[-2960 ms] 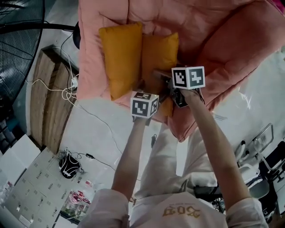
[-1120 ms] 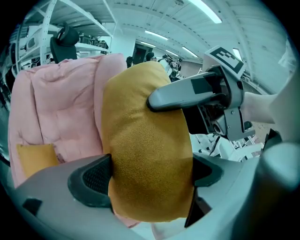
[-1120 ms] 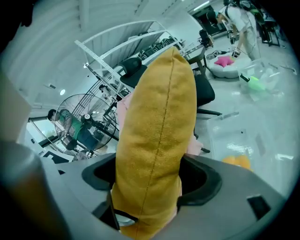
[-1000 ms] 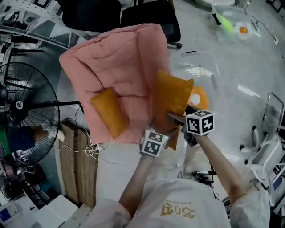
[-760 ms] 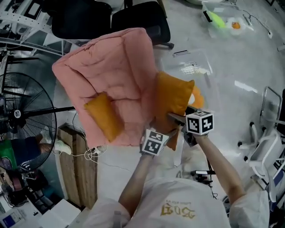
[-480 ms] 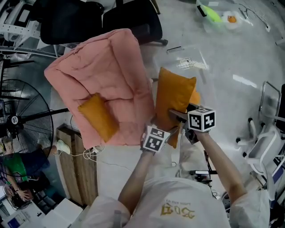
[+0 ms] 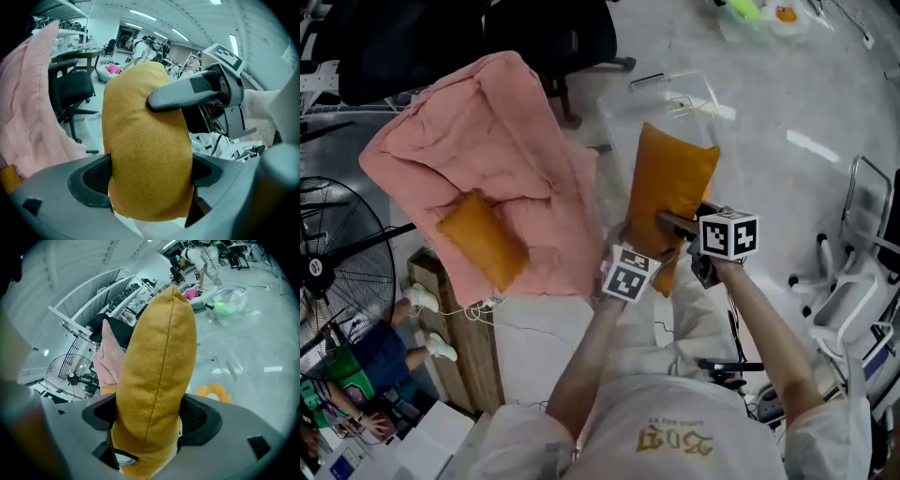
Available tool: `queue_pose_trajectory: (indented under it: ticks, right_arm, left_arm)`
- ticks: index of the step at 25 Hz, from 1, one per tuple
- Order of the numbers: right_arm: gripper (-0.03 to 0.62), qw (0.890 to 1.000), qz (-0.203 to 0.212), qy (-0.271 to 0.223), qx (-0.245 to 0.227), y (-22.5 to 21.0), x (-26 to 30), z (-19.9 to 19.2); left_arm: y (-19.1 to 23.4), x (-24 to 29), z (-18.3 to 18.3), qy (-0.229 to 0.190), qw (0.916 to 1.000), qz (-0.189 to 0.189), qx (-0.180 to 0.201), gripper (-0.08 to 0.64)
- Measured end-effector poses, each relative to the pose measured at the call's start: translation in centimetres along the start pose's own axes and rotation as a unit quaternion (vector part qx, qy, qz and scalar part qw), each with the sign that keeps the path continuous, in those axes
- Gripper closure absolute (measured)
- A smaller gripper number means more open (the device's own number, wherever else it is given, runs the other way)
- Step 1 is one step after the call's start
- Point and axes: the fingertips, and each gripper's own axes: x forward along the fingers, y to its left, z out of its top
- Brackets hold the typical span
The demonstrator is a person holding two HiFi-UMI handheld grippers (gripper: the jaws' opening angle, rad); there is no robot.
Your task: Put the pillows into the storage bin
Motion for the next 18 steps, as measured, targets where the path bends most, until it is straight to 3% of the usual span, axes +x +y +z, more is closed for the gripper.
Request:
queue_pose_trajectory:
  ticks: [9, 18]
  right_arm:
    - [0.179, 0.999, -0.016, 0.016, 0.038, -8.5, 3.3, -0.1]
    - [0.176, 0.997, -0.020, 0.034, 0.072, -17.9, 7.6, -2.8]
  left_arm:
    - [1.2, 8.4, -0.1, 0.042, 0.9990, -0.012, -0.004, 0.044]
    - [2.5, 18.3, -2.5, 0.077, 0.9969, -0.016, -0.006, 0.046]
